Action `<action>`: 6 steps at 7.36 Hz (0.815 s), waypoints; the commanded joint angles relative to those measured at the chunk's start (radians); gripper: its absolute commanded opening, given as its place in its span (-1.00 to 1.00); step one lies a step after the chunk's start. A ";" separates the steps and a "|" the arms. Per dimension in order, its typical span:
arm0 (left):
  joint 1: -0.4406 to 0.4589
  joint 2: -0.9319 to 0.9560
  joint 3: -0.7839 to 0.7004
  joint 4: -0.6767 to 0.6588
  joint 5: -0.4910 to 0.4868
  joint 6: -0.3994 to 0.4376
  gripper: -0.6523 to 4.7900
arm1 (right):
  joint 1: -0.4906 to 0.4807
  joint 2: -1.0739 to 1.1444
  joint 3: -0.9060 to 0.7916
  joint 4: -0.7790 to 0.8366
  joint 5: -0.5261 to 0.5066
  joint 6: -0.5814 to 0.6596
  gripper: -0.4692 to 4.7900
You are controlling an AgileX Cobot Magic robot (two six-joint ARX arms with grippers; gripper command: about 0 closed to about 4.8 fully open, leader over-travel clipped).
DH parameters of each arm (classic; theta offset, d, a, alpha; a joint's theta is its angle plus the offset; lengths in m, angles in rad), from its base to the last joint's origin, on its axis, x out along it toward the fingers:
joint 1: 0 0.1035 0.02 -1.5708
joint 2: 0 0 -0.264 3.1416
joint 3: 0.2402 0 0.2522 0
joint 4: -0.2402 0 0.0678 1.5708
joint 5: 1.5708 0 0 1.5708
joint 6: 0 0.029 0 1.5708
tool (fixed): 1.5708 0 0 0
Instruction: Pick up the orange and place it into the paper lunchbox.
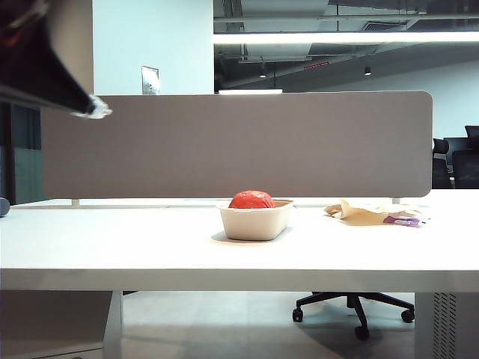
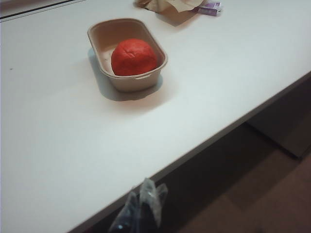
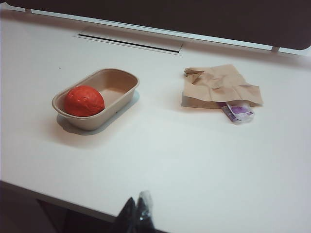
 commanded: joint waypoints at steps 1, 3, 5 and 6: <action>0.001 -0.296 -0.156 0.098 -0.111 -0.032 -0.78 | 0.002 -0.005 0.005 0.014 0.001 0.000 -0.82; 0.158 -0.487 -0.233 0.097 -0.105 -0.032 -0.78 | 0.001 -0.005 0.005 0.014 0.001 0.000 -0.82; 0.327 -0.629 -0.316 0.095 -0.067 -0.031 -0.78 | 0.001 -0.005 0.005 0.014 0.001 0.000 -0.82; 0.348 -0.650 -0.328 0.087 -0.066 -0.031 -0.78 | 0.001 -0.004 0.005 0.014 0.001 0.000 -0.82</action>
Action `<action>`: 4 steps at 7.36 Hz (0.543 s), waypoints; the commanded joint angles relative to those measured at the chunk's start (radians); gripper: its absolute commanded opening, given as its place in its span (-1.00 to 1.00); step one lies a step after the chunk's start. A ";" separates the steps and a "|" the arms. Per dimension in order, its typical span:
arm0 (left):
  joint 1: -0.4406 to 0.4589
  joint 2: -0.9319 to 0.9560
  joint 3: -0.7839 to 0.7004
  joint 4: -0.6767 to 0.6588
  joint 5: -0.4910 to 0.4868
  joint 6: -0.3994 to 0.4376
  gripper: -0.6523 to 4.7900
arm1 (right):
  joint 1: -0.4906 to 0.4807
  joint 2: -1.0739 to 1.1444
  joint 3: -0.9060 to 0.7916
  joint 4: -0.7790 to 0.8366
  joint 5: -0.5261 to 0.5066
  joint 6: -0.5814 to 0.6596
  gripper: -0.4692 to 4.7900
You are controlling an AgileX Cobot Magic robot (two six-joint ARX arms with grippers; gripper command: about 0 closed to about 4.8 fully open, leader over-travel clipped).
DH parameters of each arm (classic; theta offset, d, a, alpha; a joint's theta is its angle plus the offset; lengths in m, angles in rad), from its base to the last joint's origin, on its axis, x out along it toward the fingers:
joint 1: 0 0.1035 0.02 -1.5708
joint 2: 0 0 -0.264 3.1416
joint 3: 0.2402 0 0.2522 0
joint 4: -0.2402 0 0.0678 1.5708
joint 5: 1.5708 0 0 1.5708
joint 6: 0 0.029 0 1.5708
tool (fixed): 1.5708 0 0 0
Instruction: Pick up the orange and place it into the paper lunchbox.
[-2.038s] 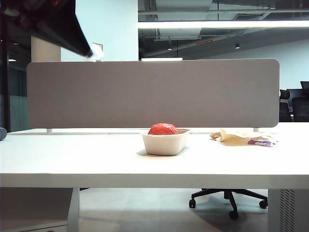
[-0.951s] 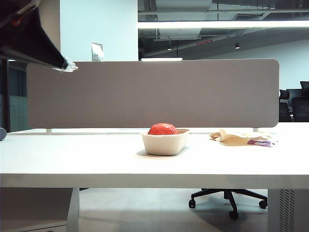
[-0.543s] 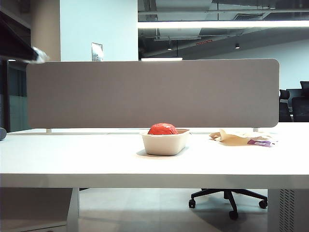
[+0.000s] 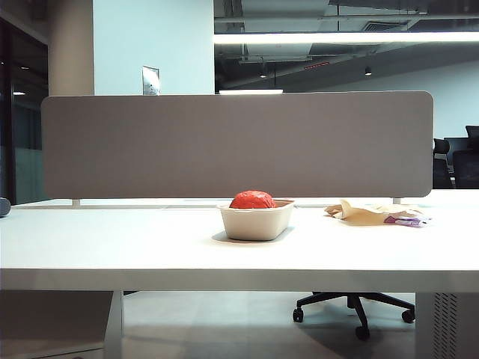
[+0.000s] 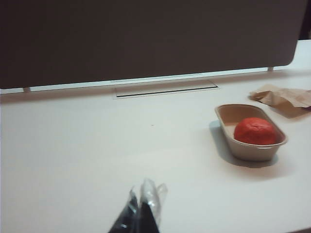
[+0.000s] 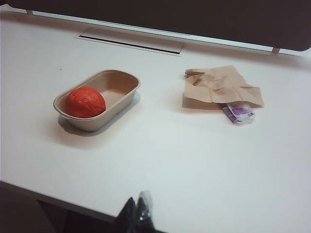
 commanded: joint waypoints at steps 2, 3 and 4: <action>0.135 -0.100 -0.080 -0.019 0.026 0.000 -0.78 | 0.001 0.000 0.005 0.014 0.001 0.000 -0.82; 0.150 -0.100 -0.097 -0.013 0.027 -0.001 -0.78 | 0.001 0.000 0.005 0.014 0.001 0.000 -0.82; 0.161 -0.100 -0.116 -0.034 0.027 0.003 -0.78 | 0.001 0.000 0.005 0.013 0.001 0.000 -0.82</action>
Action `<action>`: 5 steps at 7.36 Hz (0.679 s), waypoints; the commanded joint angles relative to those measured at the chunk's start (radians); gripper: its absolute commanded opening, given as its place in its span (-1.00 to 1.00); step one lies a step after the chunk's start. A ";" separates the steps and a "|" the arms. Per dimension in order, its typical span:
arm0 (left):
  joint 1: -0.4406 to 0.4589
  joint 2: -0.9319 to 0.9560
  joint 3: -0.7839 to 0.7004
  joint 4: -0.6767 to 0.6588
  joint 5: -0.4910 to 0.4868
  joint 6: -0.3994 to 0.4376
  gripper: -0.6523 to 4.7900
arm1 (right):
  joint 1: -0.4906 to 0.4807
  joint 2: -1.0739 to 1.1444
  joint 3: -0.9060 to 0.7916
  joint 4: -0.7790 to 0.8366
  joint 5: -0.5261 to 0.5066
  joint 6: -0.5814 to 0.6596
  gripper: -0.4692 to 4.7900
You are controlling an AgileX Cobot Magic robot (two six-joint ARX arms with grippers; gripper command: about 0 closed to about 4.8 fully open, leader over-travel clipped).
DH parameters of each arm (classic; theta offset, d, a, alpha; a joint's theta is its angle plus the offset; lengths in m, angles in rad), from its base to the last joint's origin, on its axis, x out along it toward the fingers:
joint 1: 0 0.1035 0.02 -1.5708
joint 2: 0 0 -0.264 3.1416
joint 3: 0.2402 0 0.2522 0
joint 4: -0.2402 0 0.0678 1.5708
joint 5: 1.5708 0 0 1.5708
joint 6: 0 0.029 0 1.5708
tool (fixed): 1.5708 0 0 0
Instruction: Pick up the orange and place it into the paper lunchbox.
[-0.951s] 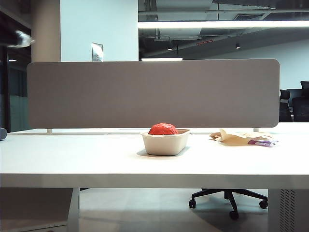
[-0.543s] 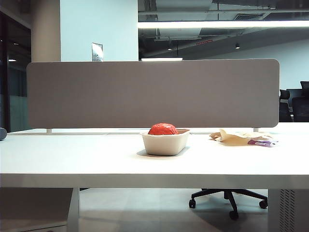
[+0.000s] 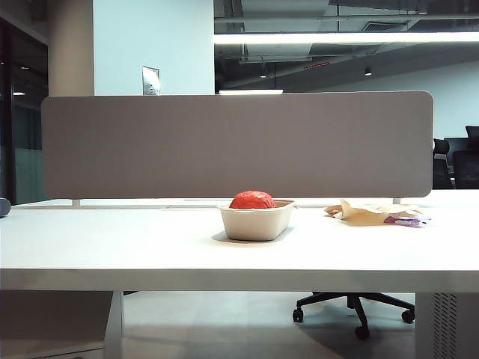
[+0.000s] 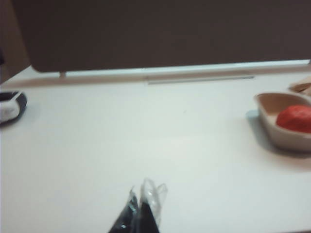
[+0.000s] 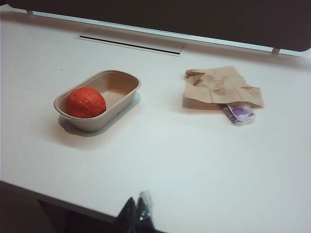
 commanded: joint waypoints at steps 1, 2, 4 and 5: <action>0.057 -0.003 -0.030 0.056 0.006 0.002 -0.78 | 0.001 0.000 0.005 0.013 0.002 0.000 -0.82; 0.057 -0.003 -0.030 0.056 0.003 0.001 -0.78 | 0.001 0.000 0.005 0.013 0.002 0.000 -0.82; 0.057 -0.003 -0.030 0.050 -0.004 -0.085 -0.78 | 0.001 0.000 0.005 0.013 0.002 0.000 -0.82; 0.057 -0.003 -0.030 0.037 -0.005 -0.084 -0.78 | 0.001 0.000 0.005 0.013 0.002 0.000 -0.82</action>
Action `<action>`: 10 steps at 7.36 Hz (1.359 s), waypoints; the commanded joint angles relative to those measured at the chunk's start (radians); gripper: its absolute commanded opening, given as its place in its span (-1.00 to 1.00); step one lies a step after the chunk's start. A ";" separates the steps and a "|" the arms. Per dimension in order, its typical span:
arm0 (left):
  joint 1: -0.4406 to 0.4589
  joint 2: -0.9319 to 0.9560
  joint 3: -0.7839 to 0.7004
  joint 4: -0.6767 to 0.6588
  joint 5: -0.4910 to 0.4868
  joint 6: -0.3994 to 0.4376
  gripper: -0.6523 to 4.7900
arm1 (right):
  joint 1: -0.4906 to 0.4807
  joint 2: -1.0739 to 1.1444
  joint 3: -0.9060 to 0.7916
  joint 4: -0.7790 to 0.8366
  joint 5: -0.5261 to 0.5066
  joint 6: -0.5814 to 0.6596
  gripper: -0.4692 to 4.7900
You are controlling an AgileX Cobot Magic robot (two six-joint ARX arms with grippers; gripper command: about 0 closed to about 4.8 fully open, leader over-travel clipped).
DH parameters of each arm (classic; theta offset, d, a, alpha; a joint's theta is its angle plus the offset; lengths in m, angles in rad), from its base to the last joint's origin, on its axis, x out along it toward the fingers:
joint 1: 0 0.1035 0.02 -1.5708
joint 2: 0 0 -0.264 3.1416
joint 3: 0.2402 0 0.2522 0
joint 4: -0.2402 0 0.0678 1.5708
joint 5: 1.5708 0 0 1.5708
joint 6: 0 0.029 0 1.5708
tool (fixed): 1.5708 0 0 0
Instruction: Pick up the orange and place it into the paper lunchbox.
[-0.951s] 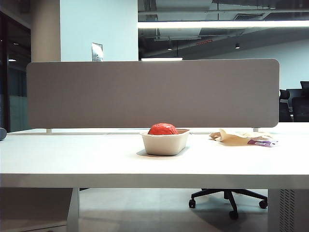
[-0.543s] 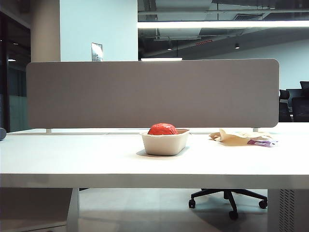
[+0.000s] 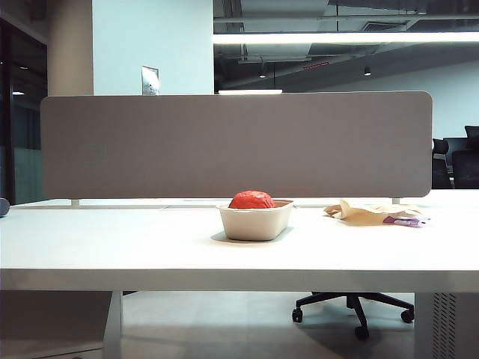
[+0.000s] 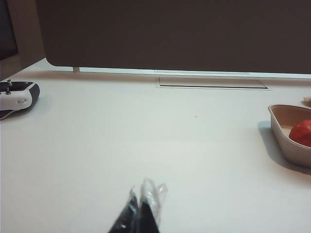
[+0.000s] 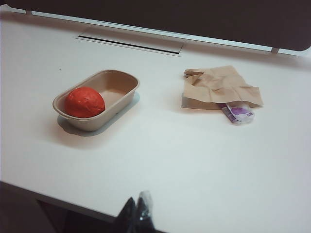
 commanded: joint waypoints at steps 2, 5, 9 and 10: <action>0.000 -0.003 -0.002 -0.029 -0.053 0.022 -0.78 | 0.001 0.000 0.005 0.013 0.002 0.000 -0.82; 0.000 -0.003 -0.002 -0.029 -0.064 0.030 -0.76 | 0.001 0.000 0.005 0.013 0.002 0.000 -0.82; 0.000 -0.003 -0.002 -0.029 -0.064 0.030 -0.76 | 0.000 0.000 0.005 0.013 0.002 0.000 -0.82; 0.000 -0.003 -0.002 -0.029 -0.064 0.029 -0.76 | -0.045 -0.037 -0.063 0.093 0.002 0.000 -0.82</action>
